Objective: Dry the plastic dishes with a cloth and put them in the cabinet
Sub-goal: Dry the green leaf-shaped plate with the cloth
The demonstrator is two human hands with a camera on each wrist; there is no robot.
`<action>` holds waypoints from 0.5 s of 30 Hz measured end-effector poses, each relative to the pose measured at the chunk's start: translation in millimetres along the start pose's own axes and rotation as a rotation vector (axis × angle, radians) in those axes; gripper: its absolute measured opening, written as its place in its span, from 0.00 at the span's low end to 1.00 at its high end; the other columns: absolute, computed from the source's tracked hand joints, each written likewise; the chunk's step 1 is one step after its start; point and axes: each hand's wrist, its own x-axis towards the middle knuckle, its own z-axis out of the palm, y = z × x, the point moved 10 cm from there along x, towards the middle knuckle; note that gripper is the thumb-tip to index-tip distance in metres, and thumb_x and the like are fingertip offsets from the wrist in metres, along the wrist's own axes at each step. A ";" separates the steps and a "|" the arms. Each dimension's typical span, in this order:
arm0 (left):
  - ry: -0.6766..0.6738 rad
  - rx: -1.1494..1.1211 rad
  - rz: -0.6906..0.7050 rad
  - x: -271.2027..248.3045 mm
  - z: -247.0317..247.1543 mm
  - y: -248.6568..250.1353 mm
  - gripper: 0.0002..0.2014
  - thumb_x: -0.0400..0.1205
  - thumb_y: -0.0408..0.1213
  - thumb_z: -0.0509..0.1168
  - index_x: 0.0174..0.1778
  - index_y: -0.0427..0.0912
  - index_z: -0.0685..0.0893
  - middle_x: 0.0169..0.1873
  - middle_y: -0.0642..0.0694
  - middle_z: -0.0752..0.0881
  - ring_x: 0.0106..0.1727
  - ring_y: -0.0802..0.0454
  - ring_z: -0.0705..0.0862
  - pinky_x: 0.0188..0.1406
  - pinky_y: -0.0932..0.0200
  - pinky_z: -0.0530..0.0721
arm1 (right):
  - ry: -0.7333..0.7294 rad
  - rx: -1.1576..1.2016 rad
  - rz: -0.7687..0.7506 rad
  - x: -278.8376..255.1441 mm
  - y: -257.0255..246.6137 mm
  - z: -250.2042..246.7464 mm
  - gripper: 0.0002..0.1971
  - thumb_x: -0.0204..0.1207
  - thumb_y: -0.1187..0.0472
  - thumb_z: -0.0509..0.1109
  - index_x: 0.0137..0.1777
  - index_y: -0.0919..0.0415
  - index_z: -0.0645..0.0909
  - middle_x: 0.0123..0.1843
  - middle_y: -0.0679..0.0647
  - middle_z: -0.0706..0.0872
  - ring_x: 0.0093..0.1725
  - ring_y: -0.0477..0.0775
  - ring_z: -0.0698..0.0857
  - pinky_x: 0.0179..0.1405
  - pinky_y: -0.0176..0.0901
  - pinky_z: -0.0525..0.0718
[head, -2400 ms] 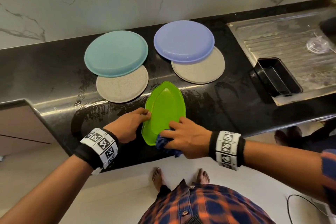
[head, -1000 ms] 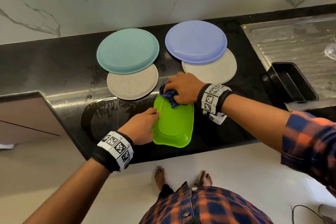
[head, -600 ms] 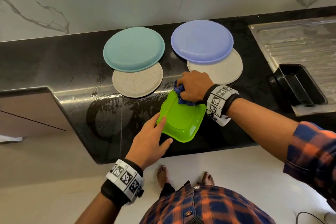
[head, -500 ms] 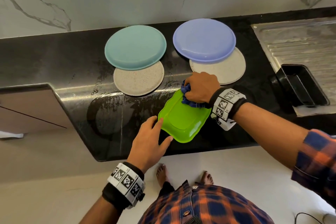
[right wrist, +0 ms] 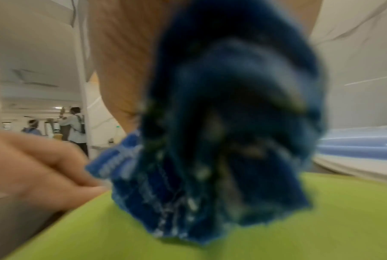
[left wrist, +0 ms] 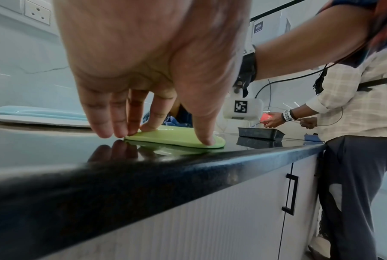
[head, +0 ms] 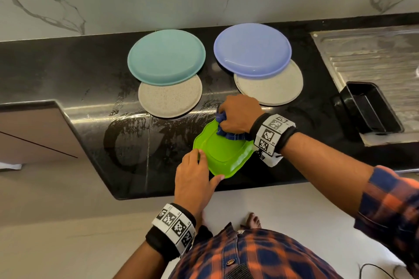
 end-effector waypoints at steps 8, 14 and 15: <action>0.029 0.083 0.031 2.9 -3.0 -0.1 0.42 0.66 0.66 0.76 0.64 0.34 0.84 0.54 0.42 0.84 0.54 0.42 0.84 0.43 0.50 0.85 | -0.070 -0.006 -0.339 -16.9 -65.1 20.4 0.17 0.71 0.47 0.70 0.61 0.40 0.87 0.53 0.47 0.82 0.54 0.57 0.82 0.38 0.46 0.75; 0.048 0.112 0.041 1.9 -3.0 -2.4 0.40 0.70 0.68 0.70 0.65 0.35 0.84 0.58 0.42 0.83 0.56 0.43 0.83 0.44 0.50 0.85 | -0.029 0.055 -0.003 6.2 31.5 -1.7 0.15 0.70 0.44 0.69 0.54 0.42 0.89 0.43 0.47 0.89 0.42 0.56 0.84 0.42 0.45 0.83; 0.043 0.110 0.043 1.9 -2.3 -2.1 0.40 0.71 0.68 0.70 0.65 0.35 0.84 0.58 0.42 0.83 0.56 0.43 0.83 0.44 0.50 0.84 | -0.006 0.076 0.059 5.7 47.4 -1.9 0.14 0.71 0.44 0.69 0.52 0.45 0.89 0.40 0.48 0.88 0.41 0.56 0.84 0.40 0.45 0.82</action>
